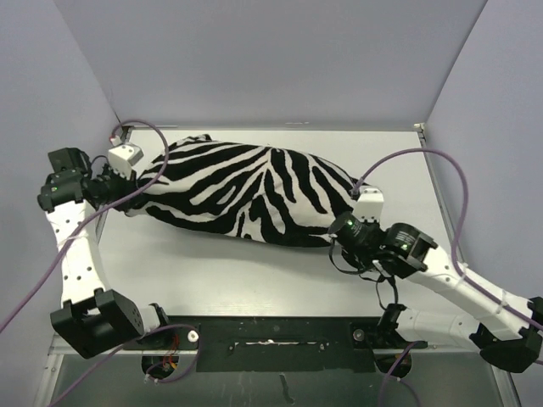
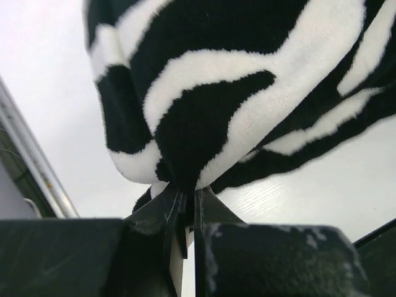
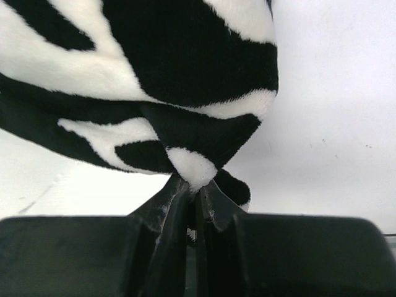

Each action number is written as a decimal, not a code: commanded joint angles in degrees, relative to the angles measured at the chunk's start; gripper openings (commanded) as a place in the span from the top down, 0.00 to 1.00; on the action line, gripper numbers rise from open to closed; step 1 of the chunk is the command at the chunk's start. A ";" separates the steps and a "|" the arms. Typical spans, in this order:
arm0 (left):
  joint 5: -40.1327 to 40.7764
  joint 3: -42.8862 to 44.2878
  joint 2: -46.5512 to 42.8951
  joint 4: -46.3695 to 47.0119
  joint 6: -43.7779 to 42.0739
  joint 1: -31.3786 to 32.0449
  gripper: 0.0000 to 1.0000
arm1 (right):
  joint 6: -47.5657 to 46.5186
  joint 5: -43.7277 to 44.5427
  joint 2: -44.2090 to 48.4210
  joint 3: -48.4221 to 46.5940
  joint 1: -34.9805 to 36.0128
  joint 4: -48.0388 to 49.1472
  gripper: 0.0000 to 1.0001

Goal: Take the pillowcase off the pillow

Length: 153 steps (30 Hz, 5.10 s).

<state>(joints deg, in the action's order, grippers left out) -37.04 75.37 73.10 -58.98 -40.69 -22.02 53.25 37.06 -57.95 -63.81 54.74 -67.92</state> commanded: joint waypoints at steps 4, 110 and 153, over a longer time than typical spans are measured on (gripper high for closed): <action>-9.54 26.28 -3.15 -9.81 8.01 -5.99 1.00 | 2.68 11.04 0.27 -25.38 4.20 -17.06 1.00; 20.94 -7.20 8.13 20.51 19.02 22.93 0.32 | -15.05 -17.28 -35.60 -10.81 -1.74 19.04 0.12; 16.07 23.70 21.82 17.09 35.44 16.82 1.00 | -14.67 -15.98 -13.66 -3.01 0.54 10.73 0.10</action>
<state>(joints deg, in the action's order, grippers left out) -13.76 83.55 94.87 -42.33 -15.00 -3.27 40.03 21.54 -78.76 -68.53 54.15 -42.13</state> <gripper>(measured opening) 0.032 0.894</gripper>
